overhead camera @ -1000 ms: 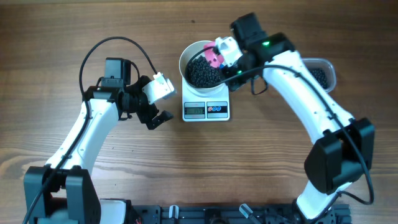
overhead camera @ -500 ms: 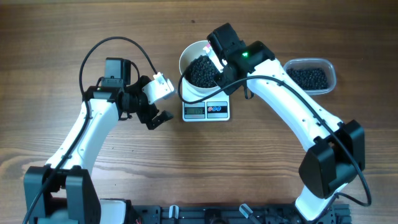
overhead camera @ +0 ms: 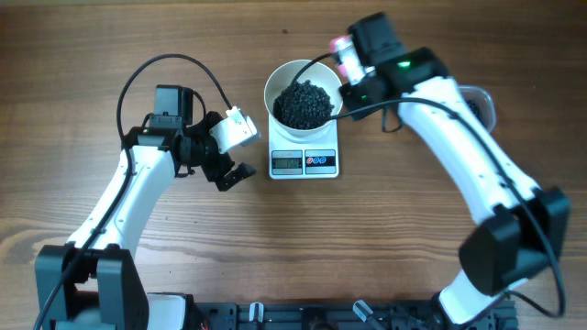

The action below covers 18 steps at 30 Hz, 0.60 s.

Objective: Scoop item into bowl and weigh 150g on scale
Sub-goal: 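Carry the scoop with the right gripper back to the bean tub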

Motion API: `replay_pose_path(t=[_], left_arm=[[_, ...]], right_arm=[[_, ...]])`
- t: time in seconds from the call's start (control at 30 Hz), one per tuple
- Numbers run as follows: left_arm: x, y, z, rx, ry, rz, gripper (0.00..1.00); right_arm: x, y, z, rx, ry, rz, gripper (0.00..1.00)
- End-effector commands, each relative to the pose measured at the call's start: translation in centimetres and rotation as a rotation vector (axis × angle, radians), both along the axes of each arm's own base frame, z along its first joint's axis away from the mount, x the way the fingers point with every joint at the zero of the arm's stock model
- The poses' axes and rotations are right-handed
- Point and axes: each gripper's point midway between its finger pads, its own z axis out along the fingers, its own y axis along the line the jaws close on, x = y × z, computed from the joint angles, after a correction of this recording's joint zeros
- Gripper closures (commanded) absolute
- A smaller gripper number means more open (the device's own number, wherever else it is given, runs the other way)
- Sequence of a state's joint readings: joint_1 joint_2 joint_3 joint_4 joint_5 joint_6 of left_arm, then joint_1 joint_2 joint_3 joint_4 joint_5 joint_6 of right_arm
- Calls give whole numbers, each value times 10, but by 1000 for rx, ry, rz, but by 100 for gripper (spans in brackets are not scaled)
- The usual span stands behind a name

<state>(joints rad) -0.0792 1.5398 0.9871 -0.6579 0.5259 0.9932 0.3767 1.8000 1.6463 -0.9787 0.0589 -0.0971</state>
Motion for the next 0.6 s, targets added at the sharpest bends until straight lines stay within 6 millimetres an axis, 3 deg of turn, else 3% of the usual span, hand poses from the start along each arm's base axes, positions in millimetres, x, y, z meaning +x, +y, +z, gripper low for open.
replay_pose_path(t=[0.0,0.23,0.47,0.57], left_arm=[[-2,-1,-4,-11,9,-10,0],[-2,-1,-4,-11,10,-10,0],[-2,-1,-4,-11,10,-10,0],[-2,-1,-4,-11,9,-10,0]], right_arm=[[5,-23,56,142,-102,-91,96],[1,-78,72,255,-78,-255,96],[-19,-134,65,581,119,-596,95],[-31,-154,47,644,199,-723,96]])
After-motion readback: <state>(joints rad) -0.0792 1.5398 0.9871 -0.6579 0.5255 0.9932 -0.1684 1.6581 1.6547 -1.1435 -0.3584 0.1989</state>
